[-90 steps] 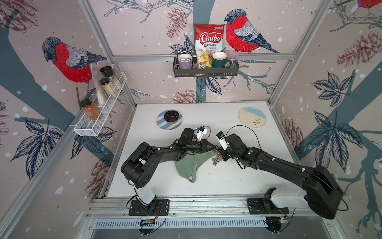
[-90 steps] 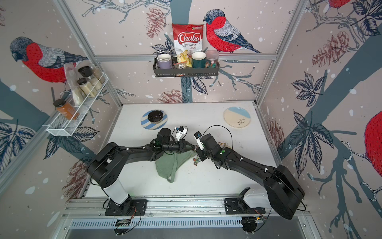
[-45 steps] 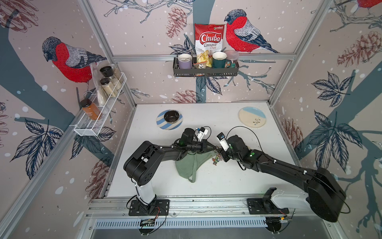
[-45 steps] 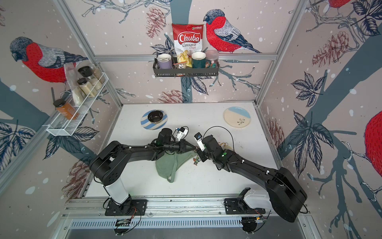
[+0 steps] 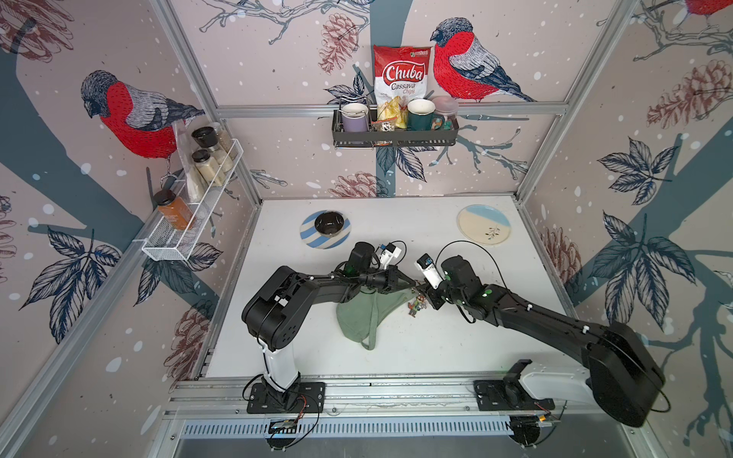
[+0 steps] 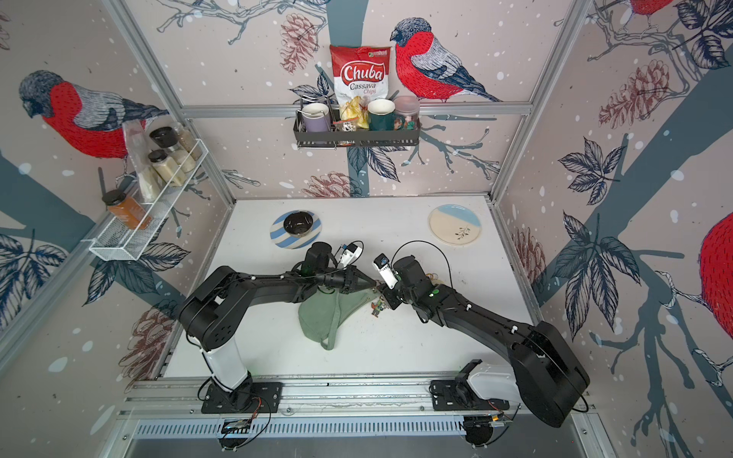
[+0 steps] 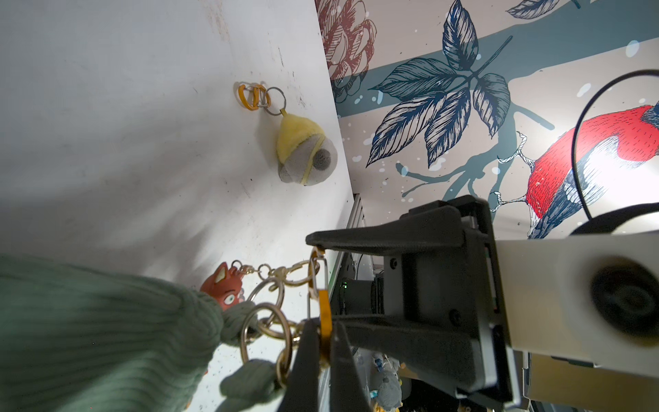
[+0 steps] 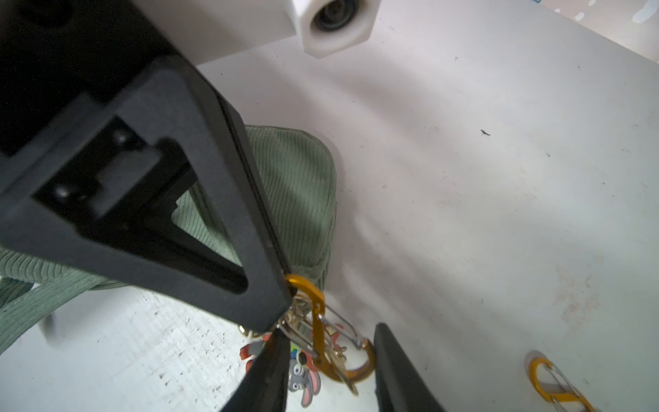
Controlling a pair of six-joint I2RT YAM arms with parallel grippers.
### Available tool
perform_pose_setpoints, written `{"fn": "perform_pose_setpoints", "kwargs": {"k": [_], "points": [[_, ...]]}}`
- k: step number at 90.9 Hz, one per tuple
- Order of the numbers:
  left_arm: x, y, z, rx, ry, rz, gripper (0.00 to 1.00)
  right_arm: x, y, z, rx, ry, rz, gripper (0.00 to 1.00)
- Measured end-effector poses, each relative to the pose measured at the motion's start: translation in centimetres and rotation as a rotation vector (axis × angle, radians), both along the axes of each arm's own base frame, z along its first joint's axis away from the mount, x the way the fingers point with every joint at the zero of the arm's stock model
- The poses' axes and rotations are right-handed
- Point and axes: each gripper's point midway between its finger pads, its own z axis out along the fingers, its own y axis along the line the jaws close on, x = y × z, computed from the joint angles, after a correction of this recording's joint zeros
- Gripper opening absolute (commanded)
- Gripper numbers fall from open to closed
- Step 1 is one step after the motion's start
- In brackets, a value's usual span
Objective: Remove the decoration from the bag
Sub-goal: Remove the decoration item from the bag.
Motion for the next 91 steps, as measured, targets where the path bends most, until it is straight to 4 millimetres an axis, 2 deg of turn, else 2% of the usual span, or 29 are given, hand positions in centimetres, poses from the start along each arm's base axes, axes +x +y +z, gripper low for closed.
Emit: {"fn": "perform_pose_setpoints", "kwargs": {"k": [8, 17, 57, 75, 91], "points": [[-0.2, 0.0, -0.2, 0.000, 0.012, -0.014, 0.00, -0.1, 0.1, -0.2, -0.005, 0.001, 0.014, 0.47], [-0.3, 0.1, -0.3, -0.003, 0.022, -0.024, 0.00, -0.1, 0.0, -0.3, -0.008, 0.003, 0.016, 0.47], [-0.3, 0.2, -0.1, -0.026, 0.029, -0.055, 0.00, -1.1, 1.1, -0.3, 0.025, 0.036, 0.090, 0.18], [-0.3, 0.3, -0.3, -0.023, 0.040, -0.050, 0.00, -1.1, 1.2, -0.5, 0.036, 0.056, 0.081, 0.16], [-0.2, 0.5, -0.1, -0.032, 0.035, -0.052, 0.00, -1.1, 1.2, -0.2, 0.040, 0.055, 0.079, 0.09]]}}
